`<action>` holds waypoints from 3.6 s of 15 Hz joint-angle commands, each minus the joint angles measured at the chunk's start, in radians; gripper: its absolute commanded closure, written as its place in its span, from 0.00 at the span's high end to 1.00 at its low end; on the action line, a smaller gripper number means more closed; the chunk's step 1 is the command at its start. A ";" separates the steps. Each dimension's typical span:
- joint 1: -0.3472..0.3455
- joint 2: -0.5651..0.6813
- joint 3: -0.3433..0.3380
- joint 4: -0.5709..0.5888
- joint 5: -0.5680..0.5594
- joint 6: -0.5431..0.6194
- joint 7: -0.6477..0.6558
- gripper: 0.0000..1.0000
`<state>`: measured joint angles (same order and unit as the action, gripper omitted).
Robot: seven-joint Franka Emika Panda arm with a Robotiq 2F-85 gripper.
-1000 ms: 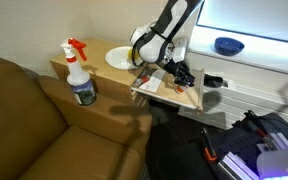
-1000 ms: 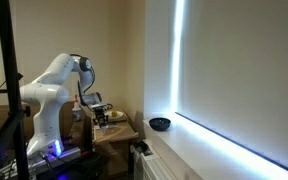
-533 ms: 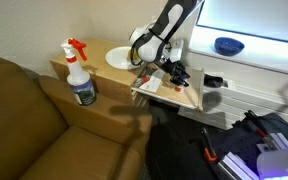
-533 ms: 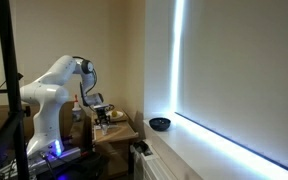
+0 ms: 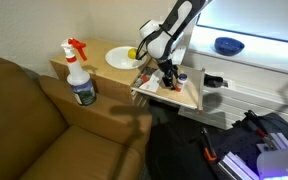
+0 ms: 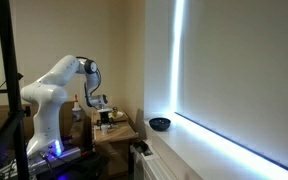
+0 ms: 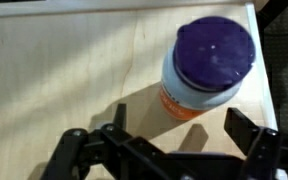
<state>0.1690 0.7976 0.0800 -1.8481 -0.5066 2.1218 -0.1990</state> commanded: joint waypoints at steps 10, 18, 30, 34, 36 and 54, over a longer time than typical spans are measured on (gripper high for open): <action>-0.145 -0.176 0.001 -0.330 0.144 0.508 -0.067 1.00; -0.177 -0.344 0.013 -0.526 0.202 0.716 -0.079 1.00; -0.163 -0.490 0.034 -0.644 0.321 0.707 -0.075 1.00; -0.143 -0.514 -0.024 -0.663 0.295 0.727 -0.001 1.00; -0.147 -0.491 -0.014 -0.642 0.309 0.707 -0.021 1.00; -0.121 -0.367 -0.043 -0.596 0.321 0.731 0.017 1.00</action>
<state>0.0211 0.5115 0.0729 -2.3633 -0.1641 2.8543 -0.2151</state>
